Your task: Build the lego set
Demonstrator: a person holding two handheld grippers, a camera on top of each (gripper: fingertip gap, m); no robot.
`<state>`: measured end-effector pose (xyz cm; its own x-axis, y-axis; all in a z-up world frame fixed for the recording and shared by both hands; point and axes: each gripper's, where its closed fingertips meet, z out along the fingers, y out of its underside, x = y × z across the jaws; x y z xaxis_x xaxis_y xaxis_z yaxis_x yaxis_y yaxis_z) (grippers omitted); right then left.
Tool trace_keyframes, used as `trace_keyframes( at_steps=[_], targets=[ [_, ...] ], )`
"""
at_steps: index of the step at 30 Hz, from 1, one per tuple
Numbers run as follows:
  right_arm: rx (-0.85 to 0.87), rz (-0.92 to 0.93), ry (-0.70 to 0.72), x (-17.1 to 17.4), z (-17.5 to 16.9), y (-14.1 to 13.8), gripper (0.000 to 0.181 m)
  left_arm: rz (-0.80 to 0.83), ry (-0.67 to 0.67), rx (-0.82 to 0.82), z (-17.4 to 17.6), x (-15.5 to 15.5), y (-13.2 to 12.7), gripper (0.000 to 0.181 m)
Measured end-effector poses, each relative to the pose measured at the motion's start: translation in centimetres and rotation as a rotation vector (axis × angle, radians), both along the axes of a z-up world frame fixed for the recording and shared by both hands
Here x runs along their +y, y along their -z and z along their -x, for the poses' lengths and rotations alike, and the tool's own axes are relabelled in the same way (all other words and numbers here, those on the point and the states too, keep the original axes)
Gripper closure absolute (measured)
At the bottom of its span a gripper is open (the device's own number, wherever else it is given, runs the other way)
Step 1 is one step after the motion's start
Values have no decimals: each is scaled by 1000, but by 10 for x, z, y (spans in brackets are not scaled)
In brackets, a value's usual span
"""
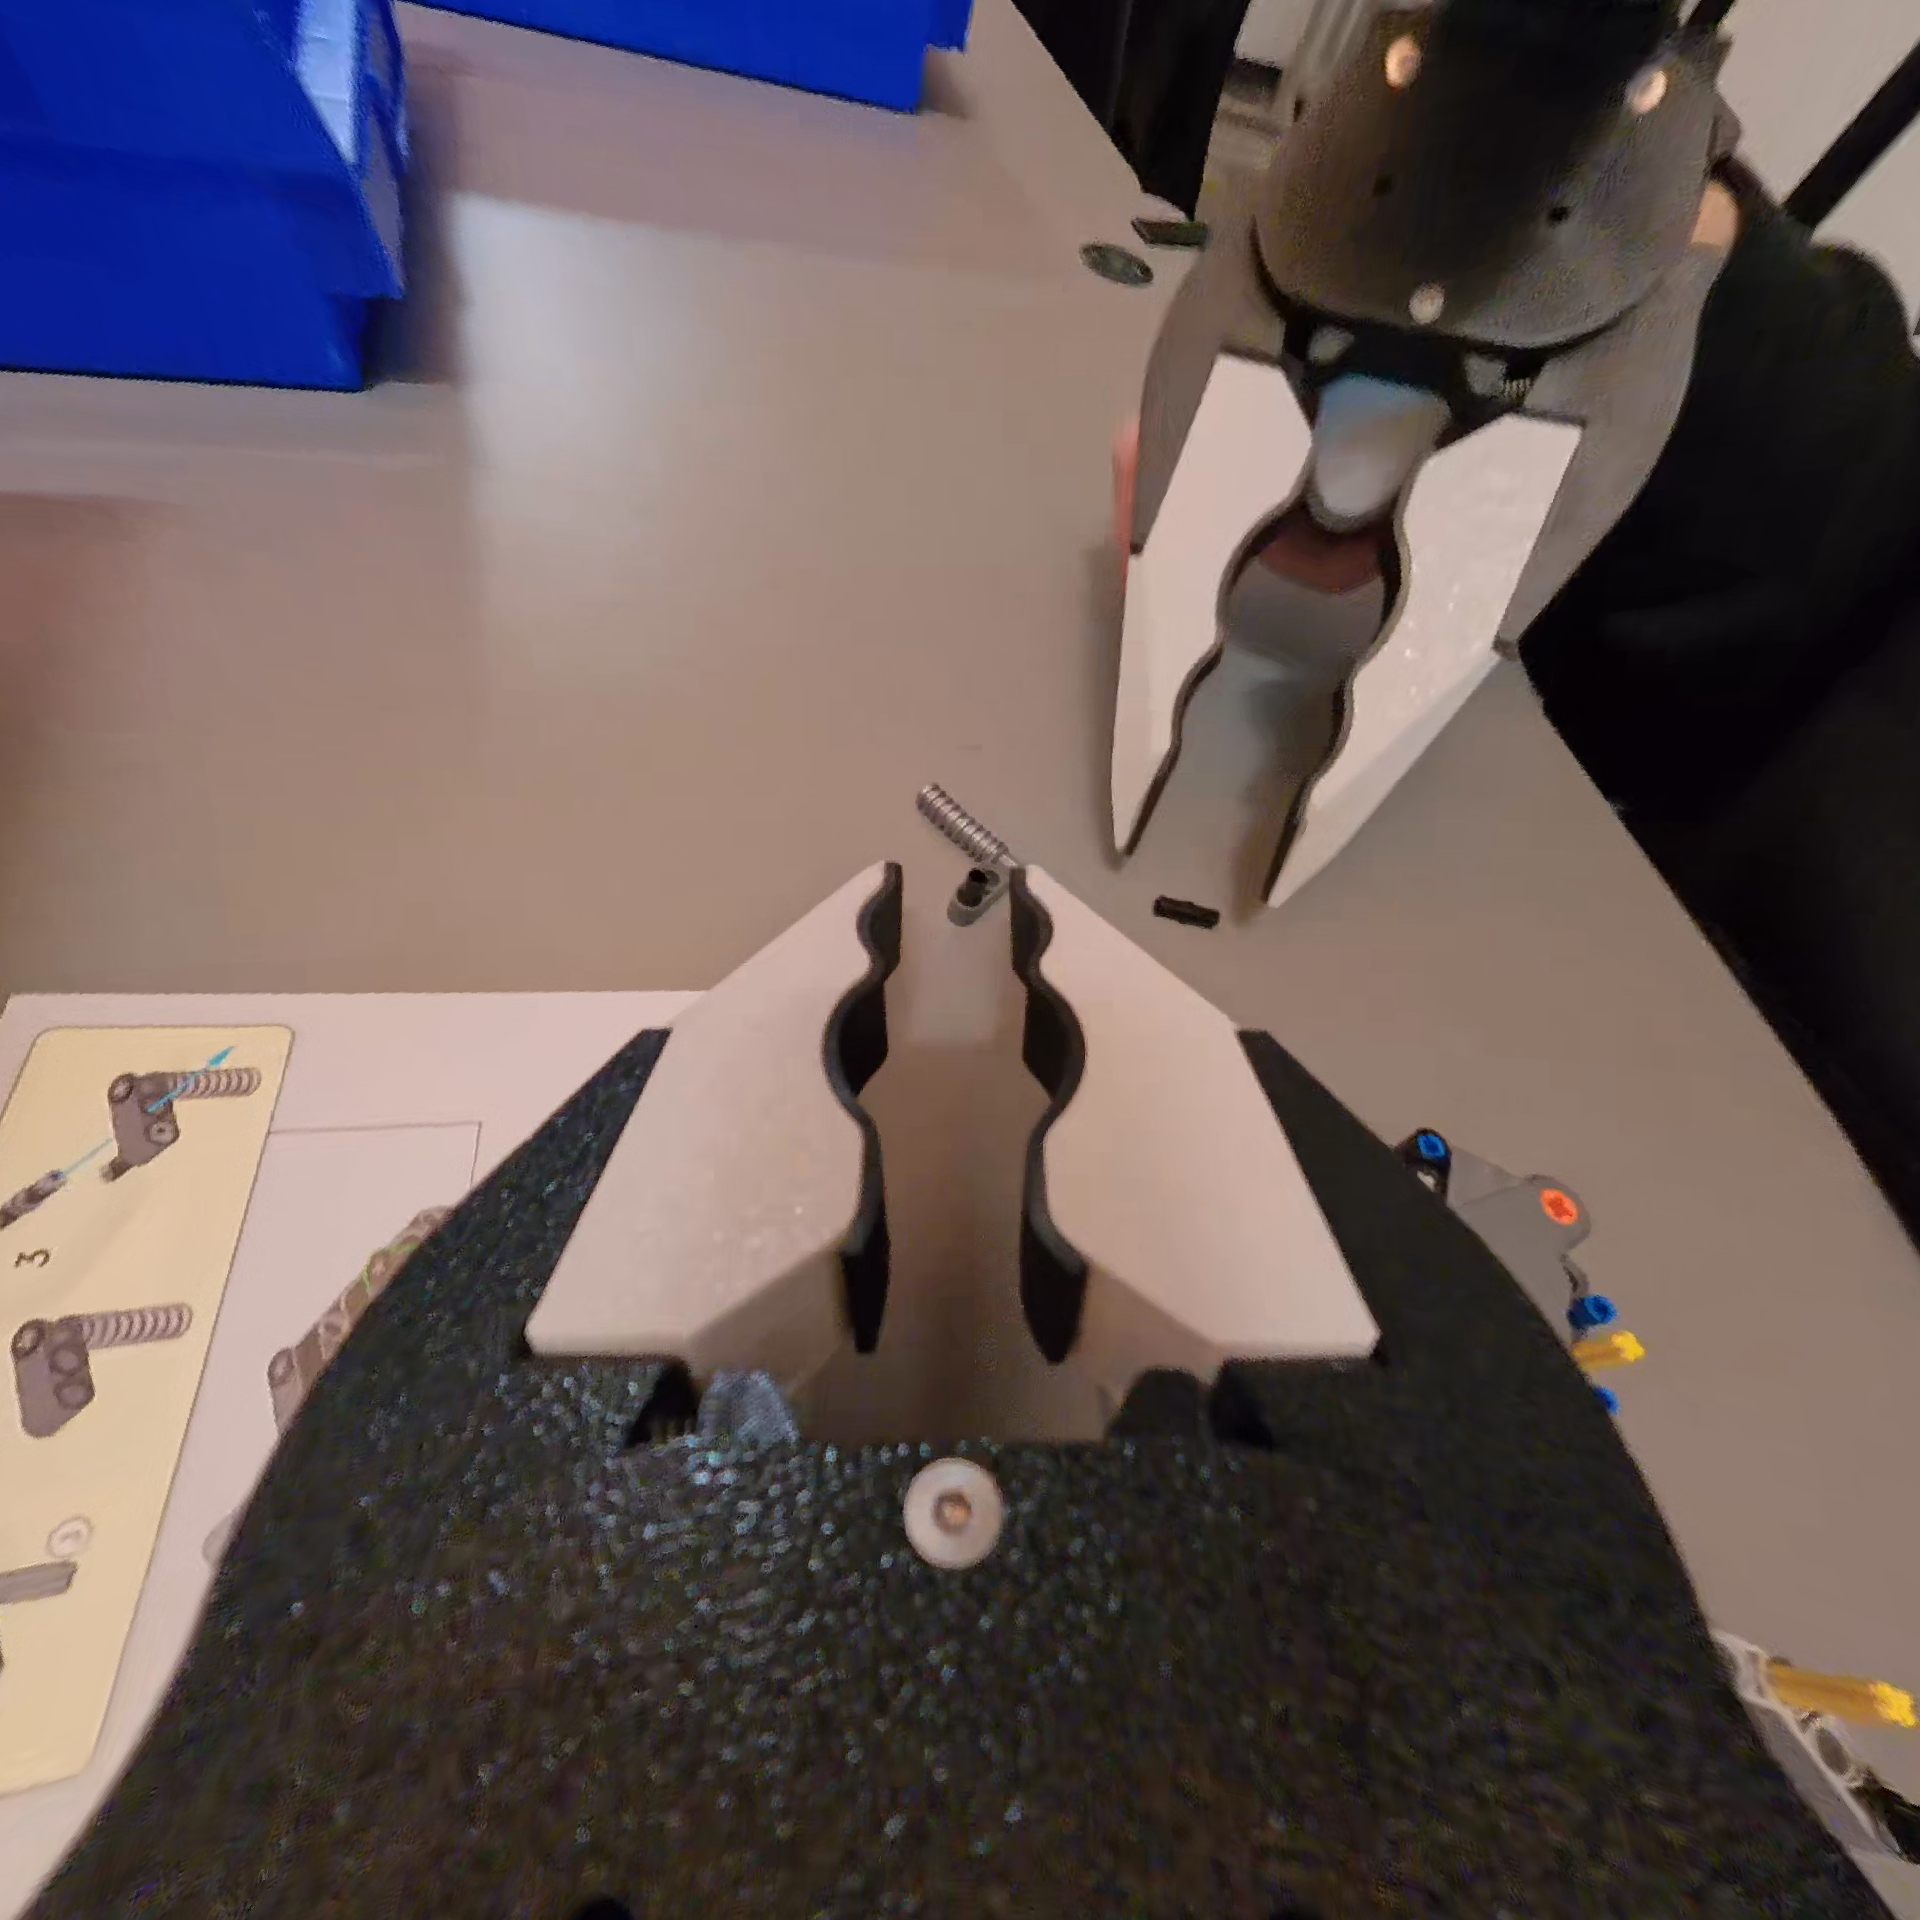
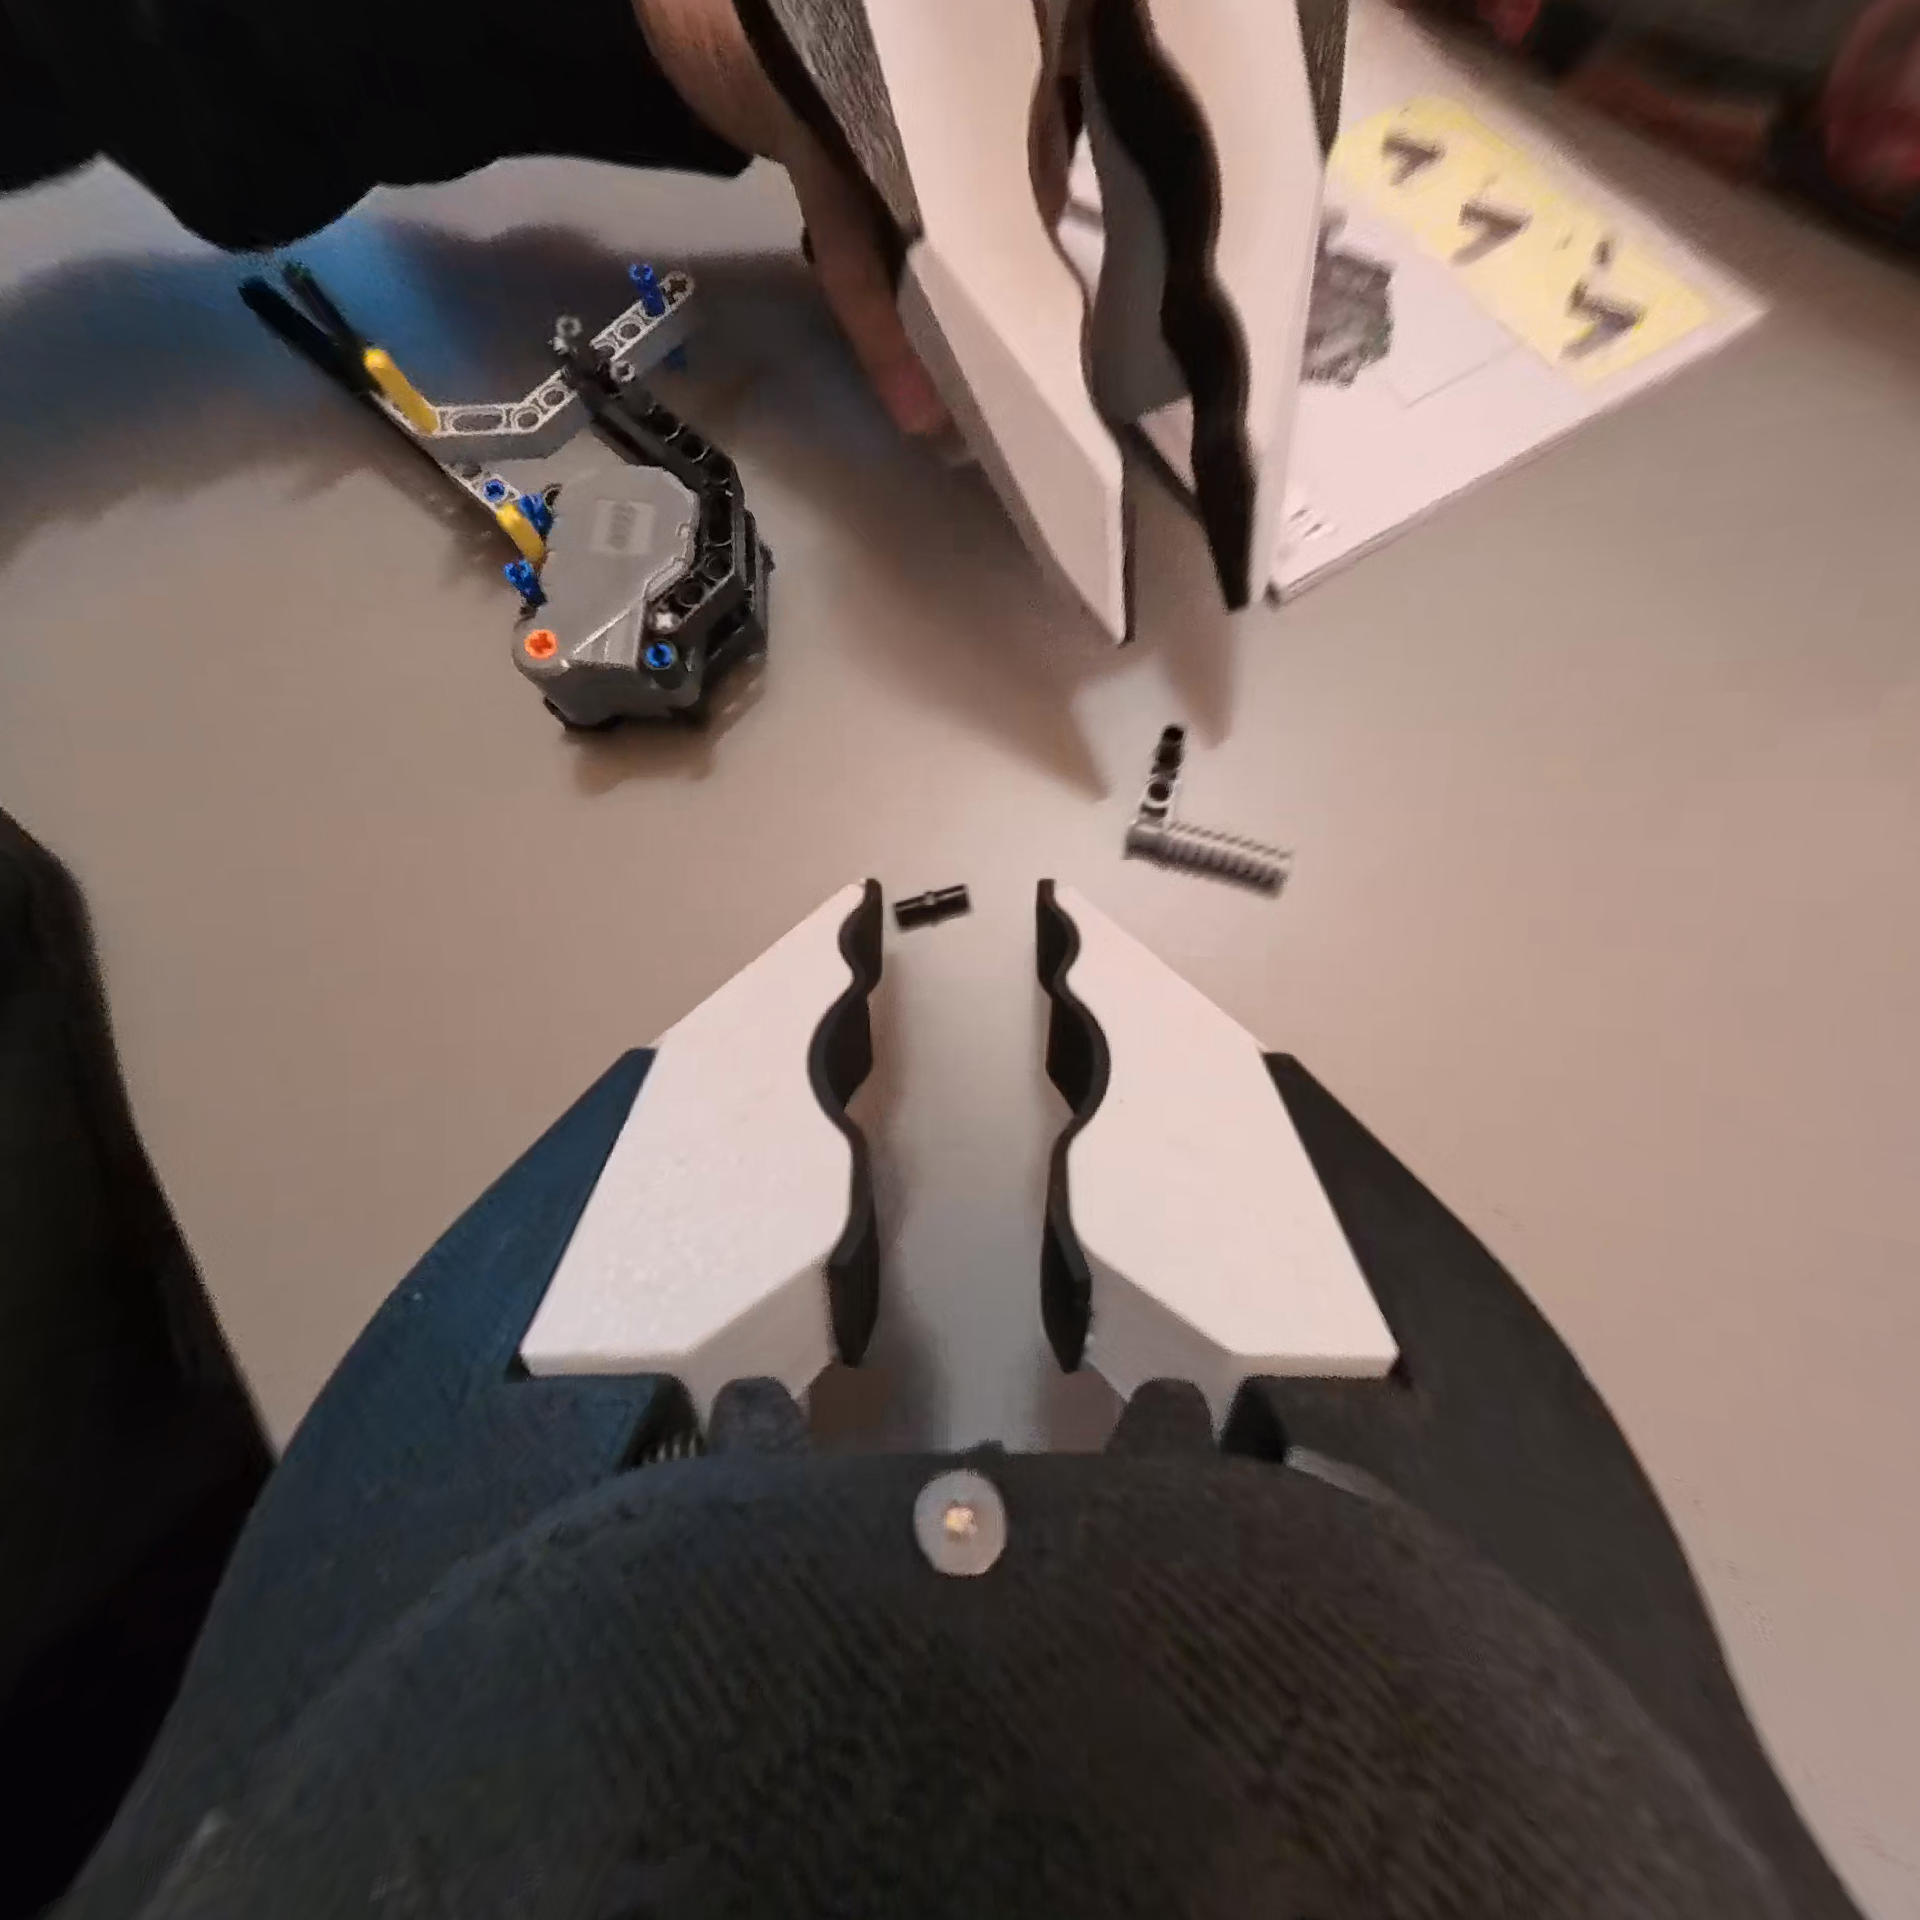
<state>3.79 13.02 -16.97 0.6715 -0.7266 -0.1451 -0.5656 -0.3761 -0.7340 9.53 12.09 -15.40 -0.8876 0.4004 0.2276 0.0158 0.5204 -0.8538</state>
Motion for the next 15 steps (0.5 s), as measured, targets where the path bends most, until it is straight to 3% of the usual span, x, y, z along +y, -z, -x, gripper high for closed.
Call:
trace_keyframes(
  at_steps=[3, 6, 15],
  targets=[
    [77, -91, 97, 6, -3, -2, 151, 30, -39, 67, -4, 3, -8, 165],
    [155, -65, 167, 4, 0, 9, 143, 86, -75, 74, -7, 7, -17, 165],
    [117, 19, 219, 1, -1, 13, 166, 142, -116, -53, -12, 25, -48, 165]
  ],
)
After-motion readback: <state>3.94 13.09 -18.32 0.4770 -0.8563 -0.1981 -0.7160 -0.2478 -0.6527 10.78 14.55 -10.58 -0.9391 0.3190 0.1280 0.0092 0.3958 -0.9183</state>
